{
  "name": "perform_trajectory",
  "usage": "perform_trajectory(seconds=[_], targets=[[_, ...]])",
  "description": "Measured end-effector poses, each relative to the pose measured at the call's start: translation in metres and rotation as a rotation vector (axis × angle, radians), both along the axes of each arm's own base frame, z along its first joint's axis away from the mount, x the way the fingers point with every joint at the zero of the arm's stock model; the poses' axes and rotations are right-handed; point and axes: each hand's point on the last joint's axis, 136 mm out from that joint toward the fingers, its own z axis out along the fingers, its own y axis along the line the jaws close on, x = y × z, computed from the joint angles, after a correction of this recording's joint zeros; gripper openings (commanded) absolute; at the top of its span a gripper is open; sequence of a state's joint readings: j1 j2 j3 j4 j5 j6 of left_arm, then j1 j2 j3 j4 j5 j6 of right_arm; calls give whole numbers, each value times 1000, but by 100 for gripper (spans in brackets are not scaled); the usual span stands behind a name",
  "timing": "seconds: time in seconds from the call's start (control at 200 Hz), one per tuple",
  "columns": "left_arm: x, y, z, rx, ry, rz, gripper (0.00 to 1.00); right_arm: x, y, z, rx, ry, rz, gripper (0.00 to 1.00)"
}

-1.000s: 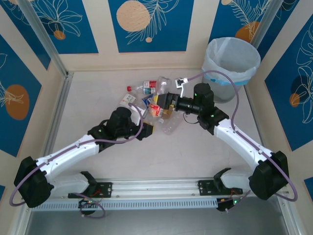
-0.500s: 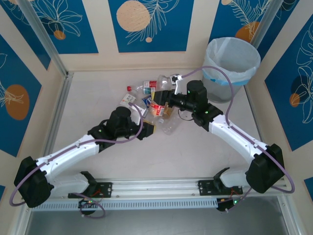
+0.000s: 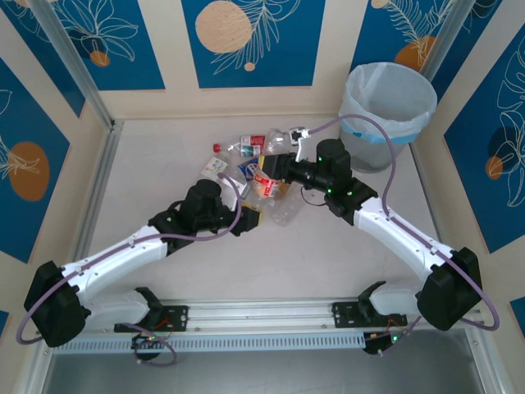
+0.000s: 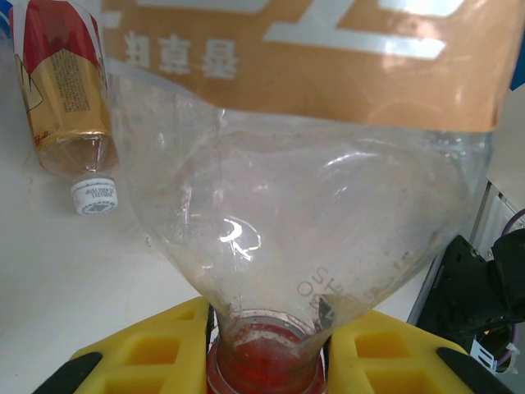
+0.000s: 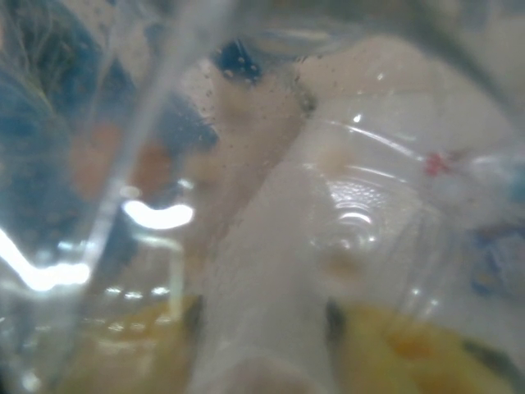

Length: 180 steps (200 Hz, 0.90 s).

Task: Put the plastic bottles in the bin

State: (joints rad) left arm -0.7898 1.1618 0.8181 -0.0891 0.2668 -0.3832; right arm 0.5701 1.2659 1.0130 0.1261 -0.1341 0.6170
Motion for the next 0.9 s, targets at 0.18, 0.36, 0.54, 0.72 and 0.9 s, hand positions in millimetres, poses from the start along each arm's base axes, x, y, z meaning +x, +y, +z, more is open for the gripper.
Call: perform_trajectory(seconds=[0.18,0.36,0.54,0.72,0.9], targets=[[-1,-1,-2,-3,15,-6,46,0,0,0,16,8,2,39],[-1,-2,1,-14,20,-2,64,3,-3,2,21,1,-7,38],[-2,-2,16,-56,-17,-3,98,5,-6,4,26,-6,-16,38],[2,10,30,-88,-69,62,99,5,-17,11,19,-18,-40,39],[24,53,24,-62,-112,338,99,15,-36,20,-30,-38,-102,39]])
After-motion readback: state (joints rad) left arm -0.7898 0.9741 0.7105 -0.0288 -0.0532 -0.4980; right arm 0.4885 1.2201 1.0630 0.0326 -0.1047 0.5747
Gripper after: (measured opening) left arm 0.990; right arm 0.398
